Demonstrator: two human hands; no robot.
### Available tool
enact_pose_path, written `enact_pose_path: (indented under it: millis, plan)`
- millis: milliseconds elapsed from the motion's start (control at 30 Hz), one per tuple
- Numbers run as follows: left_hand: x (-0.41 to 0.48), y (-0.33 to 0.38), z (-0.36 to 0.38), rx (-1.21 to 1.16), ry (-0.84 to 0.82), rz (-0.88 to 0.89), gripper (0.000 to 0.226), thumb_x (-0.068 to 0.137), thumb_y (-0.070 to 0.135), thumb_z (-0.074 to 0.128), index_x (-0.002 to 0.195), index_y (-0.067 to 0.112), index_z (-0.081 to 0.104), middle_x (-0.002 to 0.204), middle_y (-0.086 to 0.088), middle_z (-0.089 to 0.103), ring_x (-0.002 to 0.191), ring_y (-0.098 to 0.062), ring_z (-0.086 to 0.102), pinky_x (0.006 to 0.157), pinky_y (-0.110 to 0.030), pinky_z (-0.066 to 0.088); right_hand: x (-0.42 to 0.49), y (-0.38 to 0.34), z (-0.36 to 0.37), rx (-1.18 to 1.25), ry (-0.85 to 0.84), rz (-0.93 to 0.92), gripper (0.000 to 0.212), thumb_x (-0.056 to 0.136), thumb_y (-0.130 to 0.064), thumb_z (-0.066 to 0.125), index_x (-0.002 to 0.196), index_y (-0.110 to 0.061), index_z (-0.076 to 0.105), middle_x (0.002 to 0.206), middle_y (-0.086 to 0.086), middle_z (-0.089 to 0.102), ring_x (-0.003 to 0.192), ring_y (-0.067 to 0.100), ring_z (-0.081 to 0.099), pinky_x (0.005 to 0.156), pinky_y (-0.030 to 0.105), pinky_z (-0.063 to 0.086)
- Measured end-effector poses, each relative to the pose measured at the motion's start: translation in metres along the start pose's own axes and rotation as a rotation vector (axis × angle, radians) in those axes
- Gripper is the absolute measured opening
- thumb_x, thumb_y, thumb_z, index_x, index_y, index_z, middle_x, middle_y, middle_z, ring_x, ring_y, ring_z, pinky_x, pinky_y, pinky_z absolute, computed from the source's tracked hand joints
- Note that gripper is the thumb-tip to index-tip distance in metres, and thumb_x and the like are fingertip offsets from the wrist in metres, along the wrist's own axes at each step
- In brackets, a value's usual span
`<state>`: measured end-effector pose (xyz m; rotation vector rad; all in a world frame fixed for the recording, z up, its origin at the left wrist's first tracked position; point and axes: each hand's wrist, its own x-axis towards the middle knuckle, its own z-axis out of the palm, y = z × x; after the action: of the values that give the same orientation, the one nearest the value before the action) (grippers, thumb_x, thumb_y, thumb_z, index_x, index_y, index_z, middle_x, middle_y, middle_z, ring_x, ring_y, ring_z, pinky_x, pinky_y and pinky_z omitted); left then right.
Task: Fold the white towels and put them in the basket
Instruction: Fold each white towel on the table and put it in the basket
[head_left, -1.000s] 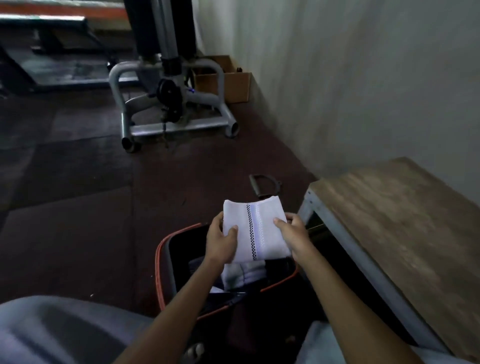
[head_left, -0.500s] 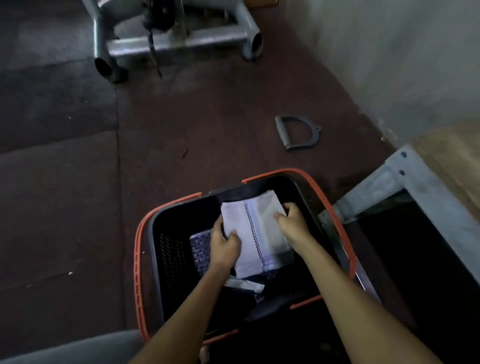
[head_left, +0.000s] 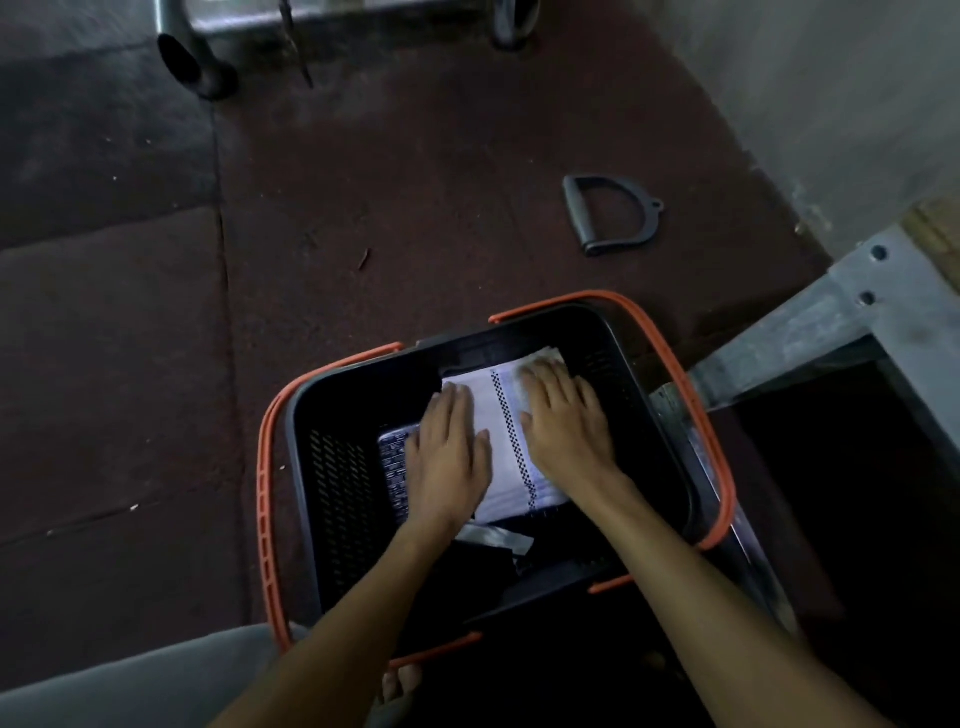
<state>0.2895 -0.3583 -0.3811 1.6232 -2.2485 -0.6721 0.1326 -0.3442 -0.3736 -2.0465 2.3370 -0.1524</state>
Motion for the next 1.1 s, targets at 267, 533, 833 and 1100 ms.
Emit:
enact_pose_path:
  millis: [267, 533, 833, 1100]
  plan:
    - [0.014, -0.009, 0.017, 0.243, -0.362, -0.037, 0.074, 0.086, 0.05, 0.019, 0.15, 0.018, 0.002, 0.159, 0.001, -0.003, 0.146, -0.02, -0.001, 0.115, -0.049, 0.005, -0.002, 0.016, 0.029, 0.009, -0.357, 0.06, 0.067, 0.097, -0.045, 0.022, 0.15, -0.014, -0.004, 0.159, 0.007, -0.009, 0.147, 0.02, -0.008, 0.118, 0.038, 0.0]
    - [0.016, 0.006, -0.005, 0.261, -0.347, -0.017, 0.059, 0.092, 0.04, 0.033, 0.142, 0.011, 0.026, 0.156, -0.009, 0.015, 0.142, -0.027, 0.014, 0.111, -0.05, 0.016, 0.001, 0.009, -0.013, 0.076, -0.435, 0.038, 0.065, 0.098, -0.039, 0.035, 0.149, -0.01, 0.008, 0.159, 0.011, 0.002, 0.146, 0.026, 0.005, 0.116, 0.043, 0.016]
    - [0.011, 0.127, -0.168, 0.268, -0.089, 0.21, 0.03, 0.091, 0.035, 0.039, 0.099, 0.012, 0.056, 0.11, -0.008, 0.057, 0.106, -0.029, 0.053, 0.084, -0.039, 0.04, -0.045, 0.01, -0.225, 0.184, -0.141, 0.198, 0.035, 0.092, -0.036, 0.046, 0.123, -0.021, 0.05, 0.125, 0.002, 0.054, 0.114, 0.026, 0.054, 0.09, 0.037, 0.044]
    - [-0.059, 0.251, -0.29, 0.27, 0.004, 0.545, 0.035, 0.091, 0.041, 0.038, 0.106, 0.015, 0.057, 0.111, -0.006, 0.059, 0.103, -0.03, 0.058, 0.083, -0.04, 0.043, -0.138, 0.014, -0.398, 0.157, 0.135, 0.365, 0.028, 0.081, -0.042, 0.045, 0.097, -0.023, 0.06, 0.105, 0.002, 0.066, 0.102, 0.026, 0.061, 0.077, 0.033, 0.045]
